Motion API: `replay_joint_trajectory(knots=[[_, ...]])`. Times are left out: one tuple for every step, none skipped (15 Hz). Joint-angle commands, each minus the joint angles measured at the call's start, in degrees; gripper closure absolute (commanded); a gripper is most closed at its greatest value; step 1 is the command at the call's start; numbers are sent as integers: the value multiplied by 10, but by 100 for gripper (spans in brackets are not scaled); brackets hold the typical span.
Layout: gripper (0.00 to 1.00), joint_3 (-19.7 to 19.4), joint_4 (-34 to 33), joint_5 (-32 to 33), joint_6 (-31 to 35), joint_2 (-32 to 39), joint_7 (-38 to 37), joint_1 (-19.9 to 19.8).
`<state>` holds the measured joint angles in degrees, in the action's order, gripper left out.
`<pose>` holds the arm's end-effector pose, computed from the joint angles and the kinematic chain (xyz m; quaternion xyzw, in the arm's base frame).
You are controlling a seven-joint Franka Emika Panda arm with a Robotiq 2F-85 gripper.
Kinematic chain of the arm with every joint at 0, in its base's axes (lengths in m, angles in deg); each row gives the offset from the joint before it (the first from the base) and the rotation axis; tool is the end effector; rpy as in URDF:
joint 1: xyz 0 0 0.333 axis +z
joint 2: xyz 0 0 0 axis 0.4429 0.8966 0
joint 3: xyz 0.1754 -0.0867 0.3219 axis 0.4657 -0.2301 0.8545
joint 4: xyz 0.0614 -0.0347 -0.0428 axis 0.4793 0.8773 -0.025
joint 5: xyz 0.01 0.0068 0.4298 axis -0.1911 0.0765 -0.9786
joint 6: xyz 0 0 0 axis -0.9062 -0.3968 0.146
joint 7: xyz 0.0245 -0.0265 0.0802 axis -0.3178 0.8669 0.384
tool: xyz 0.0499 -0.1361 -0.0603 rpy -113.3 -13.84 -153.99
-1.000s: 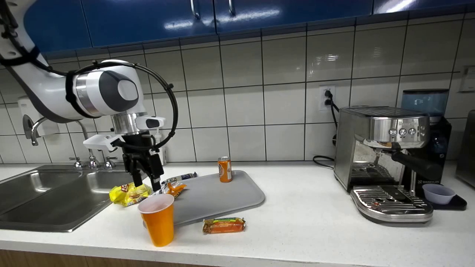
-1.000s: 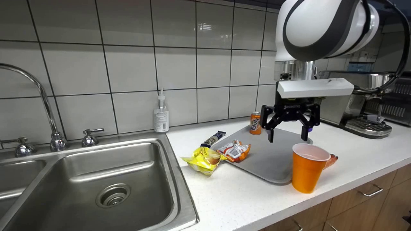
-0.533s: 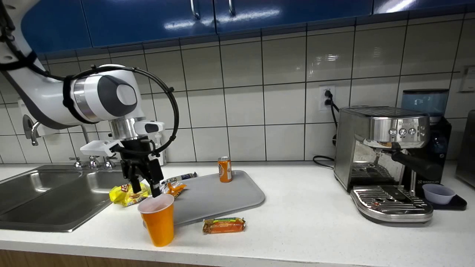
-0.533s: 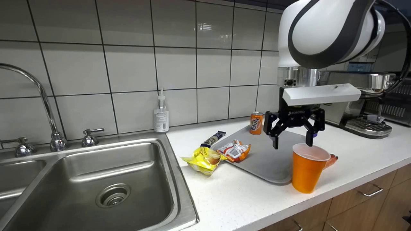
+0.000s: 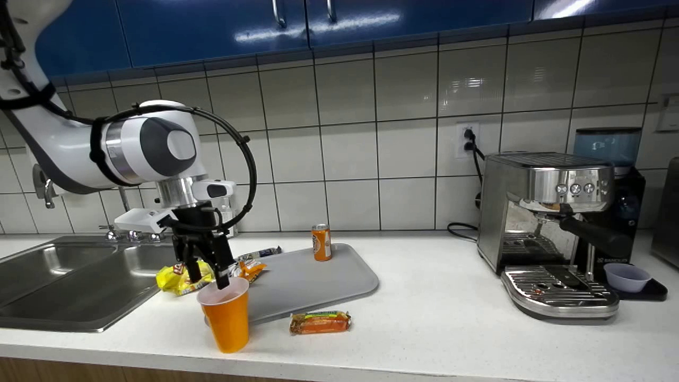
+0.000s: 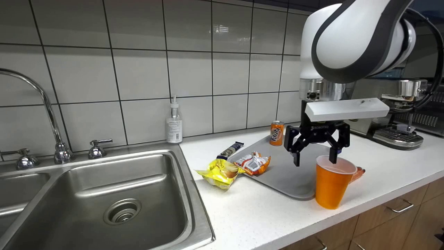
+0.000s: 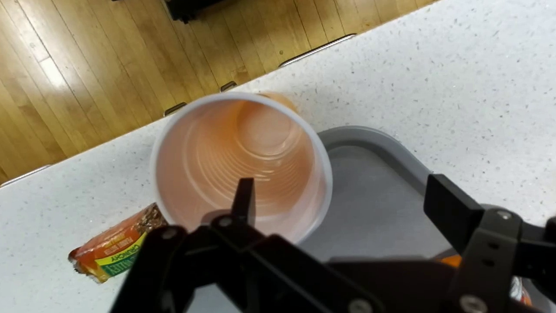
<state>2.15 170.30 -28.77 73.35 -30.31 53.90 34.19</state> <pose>0.4376 0.0551 0.2141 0.9907 -0.1278 -0.0106 0.0464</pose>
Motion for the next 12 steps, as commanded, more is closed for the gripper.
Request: replay_joint_trajectory(knots=[[0, 11, 2, 13, 15, 8, 7, -17], [16, 10, 1, 15, 16, 11, 6, -16], [26, 10, 1, 16, 16, 13, 6, -16], [32, 9, 1, 18, 16, 14, 5, -15], [42, 9, 0, 20, 16, 15, 4, -14], [49, 8, -1, 24, 14, 17, 2, -14], [58, 8, -1, 28, 13, 18, 0, -13], [65, 8, -1, 33, 12, 18, -1, -13], [73, 7, -1, 37, 11, 18, -2, -12], [80, 7, -2, 42, 10, 19, -4, -12], [89, 6, -3, 47, 10, 19, -6, -12], [95, 6, -3, 51, 10, 19, -7, -12]])
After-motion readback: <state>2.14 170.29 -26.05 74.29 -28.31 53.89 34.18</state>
